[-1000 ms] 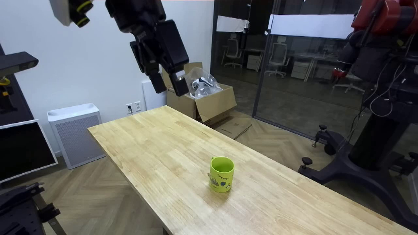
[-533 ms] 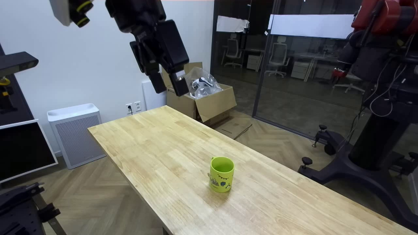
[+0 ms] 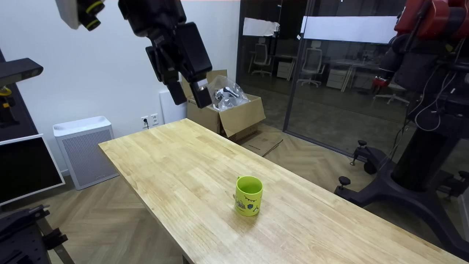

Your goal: Move the green cup towards you

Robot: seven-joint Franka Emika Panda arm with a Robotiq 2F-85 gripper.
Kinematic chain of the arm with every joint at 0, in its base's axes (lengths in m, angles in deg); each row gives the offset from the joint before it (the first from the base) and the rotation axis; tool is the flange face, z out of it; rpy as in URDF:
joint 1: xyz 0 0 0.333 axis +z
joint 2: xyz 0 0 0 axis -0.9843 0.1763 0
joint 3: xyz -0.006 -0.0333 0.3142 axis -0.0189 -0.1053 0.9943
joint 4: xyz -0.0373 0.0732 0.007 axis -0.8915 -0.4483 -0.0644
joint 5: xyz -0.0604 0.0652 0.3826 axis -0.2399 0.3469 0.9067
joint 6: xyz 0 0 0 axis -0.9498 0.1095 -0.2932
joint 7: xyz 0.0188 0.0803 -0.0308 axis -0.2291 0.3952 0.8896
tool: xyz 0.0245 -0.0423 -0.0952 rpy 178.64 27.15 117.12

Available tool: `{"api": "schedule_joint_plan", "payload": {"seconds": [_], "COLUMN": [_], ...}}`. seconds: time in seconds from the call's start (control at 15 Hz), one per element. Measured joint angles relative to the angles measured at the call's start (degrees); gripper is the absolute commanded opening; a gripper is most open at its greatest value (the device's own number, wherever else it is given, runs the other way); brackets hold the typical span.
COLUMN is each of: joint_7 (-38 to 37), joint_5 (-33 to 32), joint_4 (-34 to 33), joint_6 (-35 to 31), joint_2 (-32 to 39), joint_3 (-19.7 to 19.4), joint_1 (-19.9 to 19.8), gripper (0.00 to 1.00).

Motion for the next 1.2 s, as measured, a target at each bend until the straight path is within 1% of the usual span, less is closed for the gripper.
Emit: {"api": "schedule_joint_plan", "payload": {"seconds": [0.4, 0.53, 0.73, 0.87, 1.0, 1.13, 1.2], "joint_7": [-0.9, -3.0, -6.0, -5.5, -1.0, 8.3, 13.2], "joint_5": [-0.2, -1.4, -4.0, -3.5, 1.1, 9.1, 13.3], "joint_4": [0.0, -0.4, -1.2, -1.7, -2.4, -3.5, -4.3], "joint_6": [-0.4, -1.9, -5.9, -10.8, -17.1, -22.2, -23.6], "joint_2": [0.3, 1.1, 3.7, 6.7, 10.5, 14.8, 16.6], "joint_3": [-0.1, -0.1, -0.5, -2.8, -6.7, -11.2, -13.0], "joint_1": [-0.4, -2.1, -6.3, -7.7, -6.5, -2.8, -0.4], "gripper": [1.00, 1.00, 1.00, 1.00, 1.00, 1.00, 1.00]}}
